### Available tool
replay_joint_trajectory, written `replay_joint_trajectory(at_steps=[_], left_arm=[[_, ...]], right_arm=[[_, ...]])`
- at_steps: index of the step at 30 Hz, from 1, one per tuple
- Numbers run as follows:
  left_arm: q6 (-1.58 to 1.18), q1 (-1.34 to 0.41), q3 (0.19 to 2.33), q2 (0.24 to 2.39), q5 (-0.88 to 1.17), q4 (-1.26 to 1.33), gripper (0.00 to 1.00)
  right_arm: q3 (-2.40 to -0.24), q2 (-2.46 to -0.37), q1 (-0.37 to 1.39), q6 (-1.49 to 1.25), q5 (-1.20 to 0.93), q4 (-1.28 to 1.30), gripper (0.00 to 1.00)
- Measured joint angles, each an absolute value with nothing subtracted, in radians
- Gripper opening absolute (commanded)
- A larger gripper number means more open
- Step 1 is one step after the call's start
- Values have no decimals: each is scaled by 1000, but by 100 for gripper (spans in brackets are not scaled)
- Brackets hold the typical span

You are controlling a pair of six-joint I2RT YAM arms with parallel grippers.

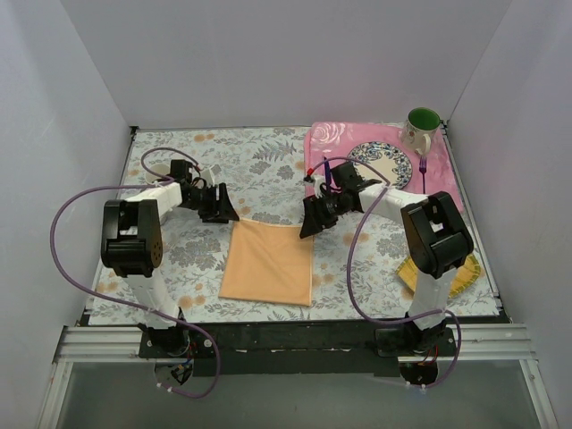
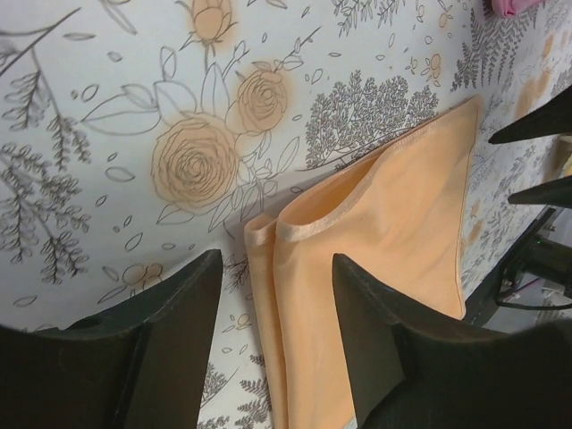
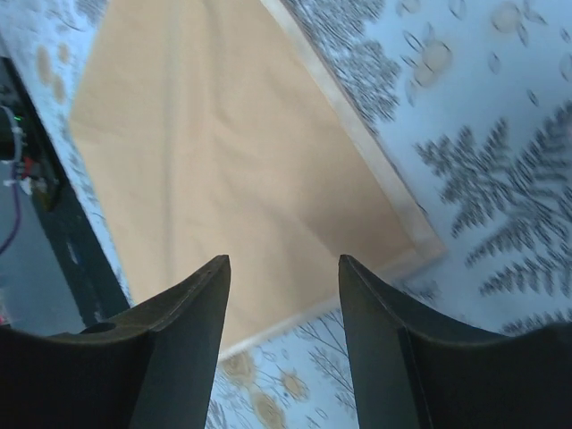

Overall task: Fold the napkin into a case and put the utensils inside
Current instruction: Smooth out the lower triangle-folded napkin at the center of the board, then fold the lower triangle-folded napkin at the center of the board.

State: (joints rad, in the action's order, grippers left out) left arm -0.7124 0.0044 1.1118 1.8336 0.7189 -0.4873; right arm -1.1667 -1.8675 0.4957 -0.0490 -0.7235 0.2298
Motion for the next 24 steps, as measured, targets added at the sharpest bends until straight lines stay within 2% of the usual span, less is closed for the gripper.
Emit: replay_joint_trajectory(at_steps=[7, 12, 17, 24], left_arm=[[-668, -26, 1183, 1906, 710, -521, 54], [-665, -23, 1190, 1919, 725, -530, 54], [-669, -23, 1190, 1919, 726, -529, 53], [-674, -23, 1186, 1920, 729, -518, 50]], right_arm=[[-1186, -1918, 439, 32, -662, 363, 67], [-1216, -1927, 443, 36, -623, 368, 71], [-1230, -1937, 473, 23, -608, 356, 71], [-1265, -1995, 487, -54, -695, 281, 64]])
